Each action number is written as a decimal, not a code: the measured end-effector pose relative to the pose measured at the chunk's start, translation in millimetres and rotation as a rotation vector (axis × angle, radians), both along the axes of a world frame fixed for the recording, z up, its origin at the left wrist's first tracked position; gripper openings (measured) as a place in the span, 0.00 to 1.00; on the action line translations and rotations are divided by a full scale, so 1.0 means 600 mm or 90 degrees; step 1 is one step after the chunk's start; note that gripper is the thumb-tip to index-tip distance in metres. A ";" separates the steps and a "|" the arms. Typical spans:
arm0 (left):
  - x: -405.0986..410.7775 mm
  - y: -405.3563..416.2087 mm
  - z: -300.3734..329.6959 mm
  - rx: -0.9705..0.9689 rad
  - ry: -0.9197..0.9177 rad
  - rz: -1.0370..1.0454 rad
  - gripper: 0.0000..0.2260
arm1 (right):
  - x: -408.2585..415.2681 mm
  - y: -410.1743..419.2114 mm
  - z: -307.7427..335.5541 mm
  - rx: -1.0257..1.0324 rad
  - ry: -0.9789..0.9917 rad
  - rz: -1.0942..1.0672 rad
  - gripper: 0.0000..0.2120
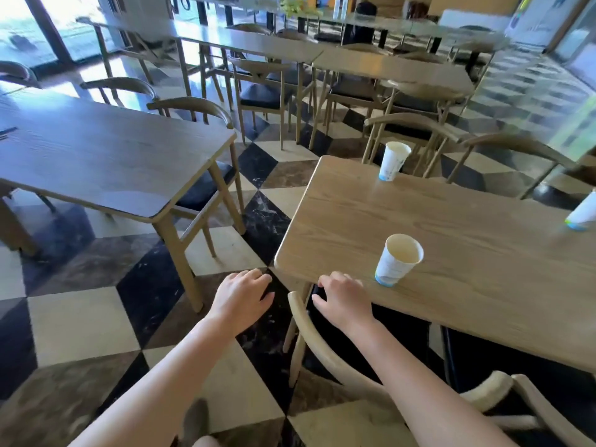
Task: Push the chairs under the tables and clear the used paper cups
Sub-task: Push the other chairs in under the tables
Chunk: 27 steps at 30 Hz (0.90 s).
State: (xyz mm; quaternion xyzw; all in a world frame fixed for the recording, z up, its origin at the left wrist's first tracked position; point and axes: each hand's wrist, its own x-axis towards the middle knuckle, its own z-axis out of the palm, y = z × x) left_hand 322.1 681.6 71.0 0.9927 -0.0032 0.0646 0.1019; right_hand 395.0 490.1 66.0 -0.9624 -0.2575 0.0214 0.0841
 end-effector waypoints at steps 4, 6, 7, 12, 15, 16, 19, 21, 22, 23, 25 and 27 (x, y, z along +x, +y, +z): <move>0.043 0.089 -0.002 -0.010 -0.015 -0.010 0.12 | 0.043 0.092 0.002 -0.009 -0.010 -0.006 0.14; 0.071 0.138 0.000 -0.018 -0.003 -0.029 0.13 | 0.065 0.139 0.004 -0.008 -0.007 -0.023 0.14; 0.087 0.163 0.002 -0.020 0.000 -0.038 0.14 | 0.076 0.163 0.006 -0.003 -0.004 -0.032 0.14; 0.166 0.290 0.020 -0.024 -0.001 -0.091 0.15 | 0.131 0.282 0.010 0.014 -0.003 -0.088 0.16; 0.217 0.345 0.026 -0.021 -0.002 -0.129 0.16 | 0.164 0.334 0.012 0.049 -0.005 -0.138 0.15; 0.235 0.357 0.026 -0.020 0.003 -0.138 0.16 | 0.175 0.345 0.013 0.058 -0.001 -0.155 0.15; 0.292 0.376 0.019 -0.025 0.023 -0.162 0.18 | 0.211 0.362 0.012 0.066 -0.003 -0.195 0.15; 0.335 0.381 0.010 -0.031 0.033 -0.178 0.20 | 0.244 0.365 0.008 0.048 -0.005 -0.217 0.14; 0.359 0.384 0.004 -0.034 0.034 -0.185 0.20 | 0.264 0.366 0.005 0.038 -0.005 -0.223 0.14; 0.384 0.386 -0.001 -0.035 0.031 -0.191 0.20 | 0.285 0.366 0.001 0.033 -0.003 -0.227 0.13; 0.438 0.390 -0.008 -0.025 0.025 -0.198 0.20 | 0.334 0.369 -0.011 0.030 0.006 -0.237 0.13; 0.498 0.398 -0.011 -0.013 0.023 -0.206 0.20 | 0.391 0.379 -0.022 0.038 0.013 -0.251 0.12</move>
